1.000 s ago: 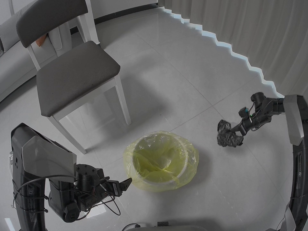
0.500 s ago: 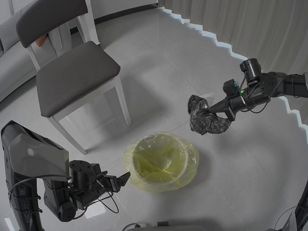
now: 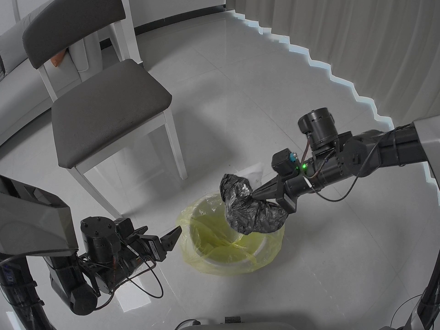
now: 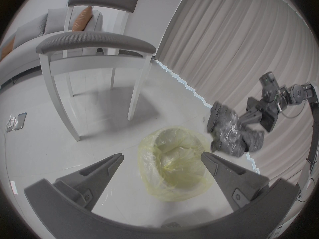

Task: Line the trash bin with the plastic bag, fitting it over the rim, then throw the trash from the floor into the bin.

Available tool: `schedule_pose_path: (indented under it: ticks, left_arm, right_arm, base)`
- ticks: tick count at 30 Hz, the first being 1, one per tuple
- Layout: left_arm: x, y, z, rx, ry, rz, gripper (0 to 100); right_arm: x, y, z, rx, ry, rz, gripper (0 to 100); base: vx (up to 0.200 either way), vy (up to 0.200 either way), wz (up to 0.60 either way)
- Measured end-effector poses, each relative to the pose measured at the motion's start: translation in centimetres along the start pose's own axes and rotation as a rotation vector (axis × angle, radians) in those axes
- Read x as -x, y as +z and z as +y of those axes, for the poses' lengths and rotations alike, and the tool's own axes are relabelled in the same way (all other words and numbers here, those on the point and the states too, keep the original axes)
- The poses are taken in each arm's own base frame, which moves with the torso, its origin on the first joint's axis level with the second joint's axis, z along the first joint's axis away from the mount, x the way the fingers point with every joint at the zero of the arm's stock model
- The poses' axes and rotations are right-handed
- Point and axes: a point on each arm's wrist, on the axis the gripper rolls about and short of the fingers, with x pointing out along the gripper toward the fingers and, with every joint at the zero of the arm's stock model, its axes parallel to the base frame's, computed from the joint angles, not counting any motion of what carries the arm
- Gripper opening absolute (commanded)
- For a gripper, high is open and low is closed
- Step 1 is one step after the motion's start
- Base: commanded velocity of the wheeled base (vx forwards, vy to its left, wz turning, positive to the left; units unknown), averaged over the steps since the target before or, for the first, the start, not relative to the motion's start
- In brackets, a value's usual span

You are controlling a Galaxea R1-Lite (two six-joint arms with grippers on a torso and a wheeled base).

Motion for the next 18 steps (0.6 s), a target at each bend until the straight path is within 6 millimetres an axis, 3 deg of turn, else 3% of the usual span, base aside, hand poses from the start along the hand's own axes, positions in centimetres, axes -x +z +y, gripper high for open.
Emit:
schedule_pose_path:
  ticks: [7, 18]
  left_arm:
    - [0.5, 0.8, -0.2, 0.004, -0.011, -0.034, 100]
    - [0.9, 1.0, -0.7, -0.001, -0.027, -0.043, 100]
  right_arm:
    - [-3.5, -0.6, 0.9, -0.007, 0.066, 0.029, 0]
    - [-7.5, -2.3, -0.3, -0.025, 0.086, 0.053, 0]
  base:
    - [0.000, 0.000, 0.00]
    - [0.000, 0.000, 0.00]
